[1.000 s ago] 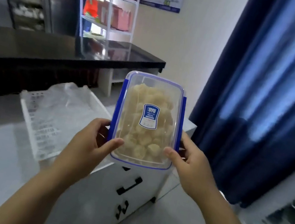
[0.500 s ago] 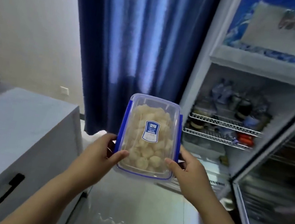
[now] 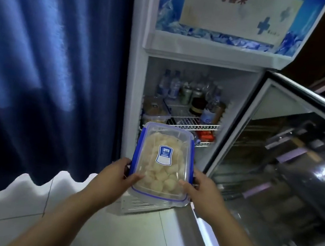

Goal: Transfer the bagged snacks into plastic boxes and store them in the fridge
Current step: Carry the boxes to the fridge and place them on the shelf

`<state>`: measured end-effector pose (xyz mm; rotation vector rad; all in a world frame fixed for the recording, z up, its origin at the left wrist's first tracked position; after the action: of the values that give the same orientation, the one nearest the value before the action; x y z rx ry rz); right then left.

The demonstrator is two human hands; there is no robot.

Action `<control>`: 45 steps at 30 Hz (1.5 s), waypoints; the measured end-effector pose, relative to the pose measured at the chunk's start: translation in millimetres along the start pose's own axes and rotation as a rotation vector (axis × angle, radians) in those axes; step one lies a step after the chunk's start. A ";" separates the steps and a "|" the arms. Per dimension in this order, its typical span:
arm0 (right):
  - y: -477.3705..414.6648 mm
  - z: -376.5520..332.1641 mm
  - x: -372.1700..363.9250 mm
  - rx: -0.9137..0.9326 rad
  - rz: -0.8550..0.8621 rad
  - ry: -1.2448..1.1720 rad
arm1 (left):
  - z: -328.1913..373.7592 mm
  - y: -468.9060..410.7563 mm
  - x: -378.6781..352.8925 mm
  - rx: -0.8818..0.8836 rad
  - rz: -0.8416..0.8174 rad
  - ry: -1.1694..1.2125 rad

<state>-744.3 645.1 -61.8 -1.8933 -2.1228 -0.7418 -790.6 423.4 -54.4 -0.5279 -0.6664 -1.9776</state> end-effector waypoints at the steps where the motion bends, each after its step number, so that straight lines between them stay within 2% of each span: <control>1: -8.2 5.3 7.0 -0.020 0.012 -0.003 | 4.0 -15.8 -3.8 -0.009 -0.034 0.005; 5: -36.8 33.7 35.1 -0.087 0.044 -0.047 | 13.1 -76.3 -22.5 -0.016 -0.125 -0.018; 12: -121.3 73.2 95.6 -0.134 0.053 -0.017 | 25.1 -187.4 -46.0 0.008 -0.162 0.005; 22: -278.5 89.1 188.1 -0.111 -0.036 0.074 | 49.3 -343.3 -48.7 0.138 -0.075 0.169; 25: -313.6 89.0 195.3 -0.105 -0.128 0.111 | 50.7 -376.7 -46.3 0.174 -0.028 0.172; 28: -337.5 89.0 187.1 -0.083 -0.234 0.156 | 51.1 -396.9 -42.9 0.209 0.001 0.116; 31: -351.5 90.2 179.8 -0.124 -0.311 0.334 | 48.3 -410.2 -41.3 0.217 -0.012 0.088; 34: -373.7 87.9 178.6 -0.096 -0.317 0.387 | 46.1 -418.2 -37.7 0.218 -0.035 0.118; 40: -430.5 83.7 170.2 -0.077 -0.359 0.700 | 40.9 -407.2 -13.2 0.193 0.010 0.070; 45: -469.6 77.8 157.6 -0.044 -0.375 0.784 | 14.6 -396.5 3.0 0.288 -0.003 -0.006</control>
<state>-1211.7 795.6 -163.4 -0.9460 -1.9178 -1.3360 -1141.7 590.0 -135.1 -0.3573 -0.9380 -1.8421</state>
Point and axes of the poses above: each hand's wrist, its own y-axis away from the middle knuckle, its own x-axis out of the back of the hand, z = x × y, the point moved 10 cm from there along -y, towards the middle knuckle, and after that the axes turned 15 degrees about -z, right-handed, at the moved point
